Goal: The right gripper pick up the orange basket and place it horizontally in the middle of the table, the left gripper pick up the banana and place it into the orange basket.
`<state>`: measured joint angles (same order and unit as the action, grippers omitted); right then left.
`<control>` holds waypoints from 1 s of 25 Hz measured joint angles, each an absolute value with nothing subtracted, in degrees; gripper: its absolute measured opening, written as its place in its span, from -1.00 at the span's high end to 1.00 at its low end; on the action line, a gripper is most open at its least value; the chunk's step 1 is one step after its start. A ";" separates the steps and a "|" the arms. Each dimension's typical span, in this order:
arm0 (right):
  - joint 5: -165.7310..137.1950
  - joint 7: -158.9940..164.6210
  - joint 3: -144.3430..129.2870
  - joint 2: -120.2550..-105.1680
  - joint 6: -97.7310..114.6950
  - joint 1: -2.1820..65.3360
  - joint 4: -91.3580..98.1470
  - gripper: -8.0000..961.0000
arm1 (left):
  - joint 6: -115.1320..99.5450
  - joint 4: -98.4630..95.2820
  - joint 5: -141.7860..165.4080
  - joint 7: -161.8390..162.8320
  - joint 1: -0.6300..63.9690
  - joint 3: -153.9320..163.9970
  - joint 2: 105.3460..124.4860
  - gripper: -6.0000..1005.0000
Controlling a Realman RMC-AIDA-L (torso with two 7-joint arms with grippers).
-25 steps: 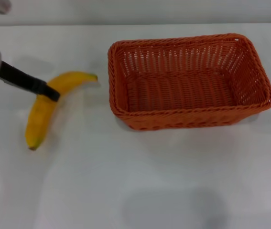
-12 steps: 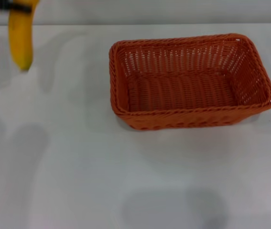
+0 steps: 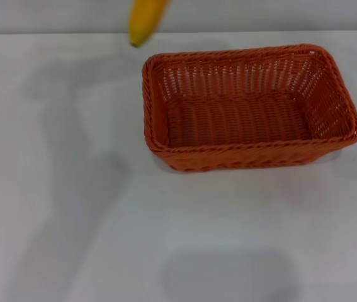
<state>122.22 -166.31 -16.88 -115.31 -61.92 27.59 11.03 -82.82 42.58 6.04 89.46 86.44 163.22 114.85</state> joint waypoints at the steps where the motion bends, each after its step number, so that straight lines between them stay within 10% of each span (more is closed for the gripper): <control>1: 122.25 -166.31 -16.87 -115.31 -61.98 27.59 10.81 -0.50 | -81.93 41.54 6.99 89.32 87.36 163.22 115.32 -0.02; 7: 122.26 -166.29 -16.87 -115.32 -62.48 27.36 10.40 -0.50 | -73.34 30.26 17.76 89.04 91.29 163.13 118.74 -0.02; 21: 122.68 -166.29 -16.87 -115.40 -64.32 26.36 10.28 -0.50 | -69.05 24.16 14.72 86.45 88.76 163.03 118.78 -0.04; 25: 122.70 -166.29 -16.88 -115.35 -64.34 26.36 10.28 -0.50 | -69.24 26.39 10.21 85.40 87.14 163.03 118.77 -0.32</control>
